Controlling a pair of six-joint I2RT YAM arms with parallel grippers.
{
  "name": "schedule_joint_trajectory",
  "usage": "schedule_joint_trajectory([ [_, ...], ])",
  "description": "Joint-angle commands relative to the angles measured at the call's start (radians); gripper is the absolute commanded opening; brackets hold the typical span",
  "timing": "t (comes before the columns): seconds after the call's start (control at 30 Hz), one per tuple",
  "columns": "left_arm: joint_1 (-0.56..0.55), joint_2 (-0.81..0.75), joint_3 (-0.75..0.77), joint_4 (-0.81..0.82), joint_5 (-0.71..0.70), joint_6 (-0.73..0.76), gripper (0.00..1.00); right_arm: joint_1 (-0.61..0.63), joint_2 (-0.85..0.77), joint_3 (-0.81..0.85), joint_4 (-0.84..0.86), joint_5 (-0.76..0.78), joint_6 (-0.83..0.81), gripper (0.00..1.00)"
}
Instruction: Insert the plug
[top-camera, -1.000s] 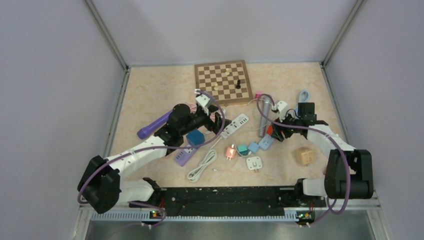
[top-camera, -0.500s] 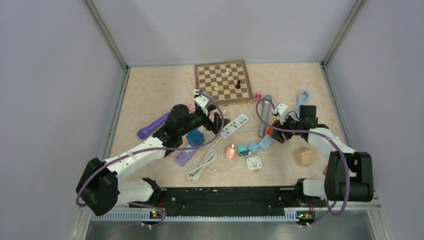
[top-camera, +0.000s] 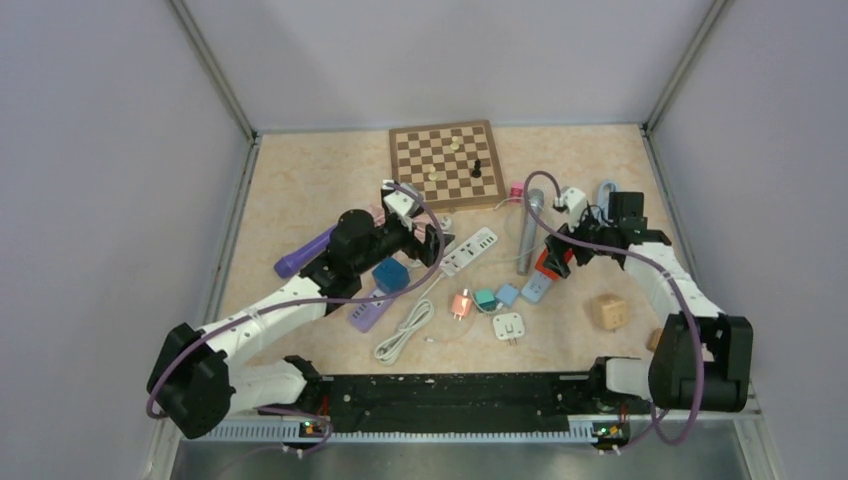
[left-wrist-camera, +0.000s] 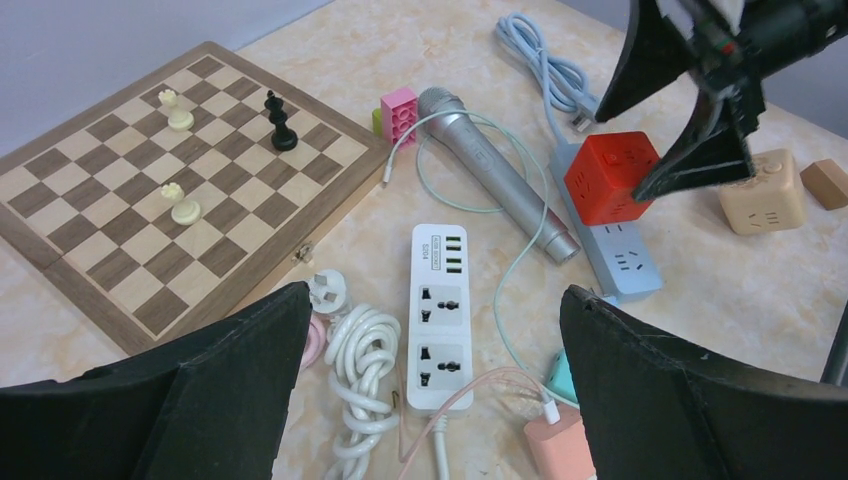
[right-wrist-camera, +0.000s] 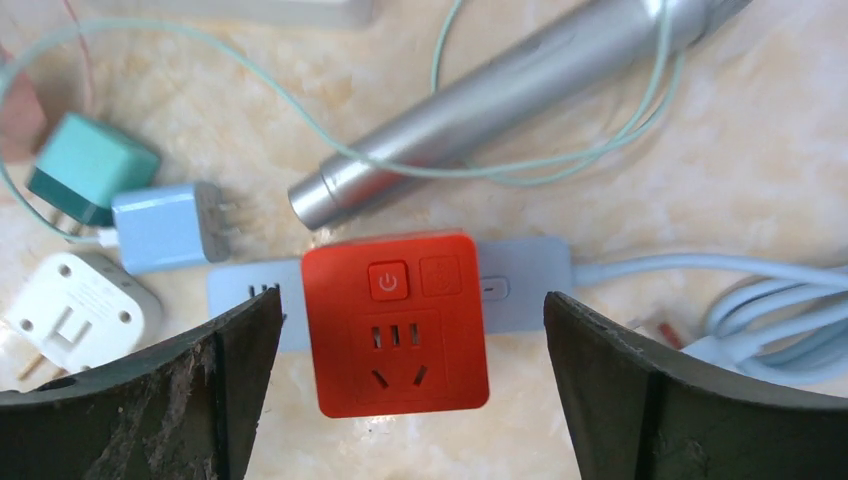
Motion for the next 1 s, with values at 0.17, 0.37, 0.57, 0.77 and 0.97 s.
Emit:
schedule_joint_trajectory([
  [0.17, -0.002, -0.066, 0.034, -0.033, -0.114, 0.010, 0.99, -0.008, -0.249, 0.142, 0.128, 0.167, 0.590, 0.99],
  [0.37, -0.002, -0.084, 0.034, -0.066, -0.186, -0.022, 0.99, -0.008, -0.330, 0.140, 0.140, 0.247, 1.083, 0.99],
  [0.57, -0.002, -0.073, 0.016, -0.049, -0.237, -0.134, 0.99, -0.008, -0.375, 0.109, 0.041, 0.380, 1.198, 0.99],
  [0.77, -0.001, -0.065, 0.052, -0.118, -0.258, -0.166, 0.99, -0.008, -0.322, 0.109, -0.171, 0.535, 1.227, 0.91],
  [0.97, -0.001, -0.040, 0.105, -0.212, -0.267, -0.177, 0.98, 0.016, -0.290, 0.103, -0.258, 0.649, 1.249, 0.87],
])
